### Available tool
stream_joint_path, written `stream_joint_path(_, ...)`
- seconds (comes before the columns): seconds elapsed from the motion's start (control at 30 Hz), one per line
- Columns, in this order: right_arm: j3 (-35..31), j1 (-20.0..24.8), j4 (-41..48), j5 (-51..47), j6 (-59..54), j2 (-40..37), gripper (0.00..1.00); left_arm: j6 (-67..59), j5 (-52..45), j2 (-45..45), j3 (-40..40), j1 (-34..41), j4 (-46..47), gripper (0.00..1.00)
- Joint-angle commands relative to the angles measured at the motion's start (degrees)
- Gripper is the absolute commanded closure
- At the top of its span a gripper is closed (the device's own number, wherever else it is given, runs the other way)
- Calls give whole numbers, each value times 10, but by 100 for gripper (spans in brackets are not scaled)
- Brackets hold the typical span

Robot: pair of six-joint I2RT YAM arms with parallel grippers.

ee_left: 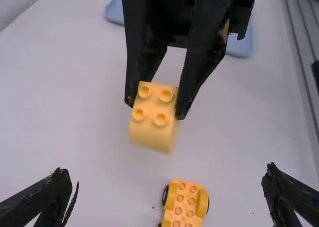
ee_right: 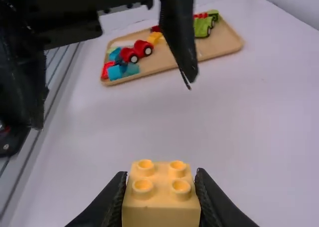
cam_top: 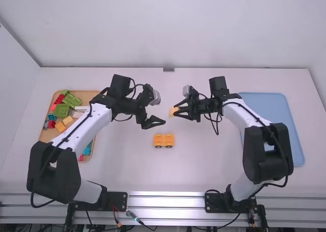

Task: Assemble lego blocks to make yellow taxi

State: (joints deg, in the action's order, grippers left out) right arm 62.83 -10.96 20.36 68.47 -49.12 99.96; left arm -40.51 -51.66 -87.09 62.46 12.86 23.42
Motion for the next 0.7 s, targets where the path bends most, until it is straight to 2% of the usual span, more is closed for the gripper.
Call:
stream_joint_path(0.0,5,-11,14,23,-72,0,100,-17,-35,-9,10,2,3,1)
stream_joint_path(0.17,5,-35,14,21,-89,0,100,-52,-34,-20,10,16,15,1)
stream_joint_path(0.47,5,-41,24,24,-104,-8,100,-118,-16,-20,10,17,62,0)
stream_joint_path(0.67,5,-41,102,26,-200,-39,100,-119,-22,-20,9,17,61,3)
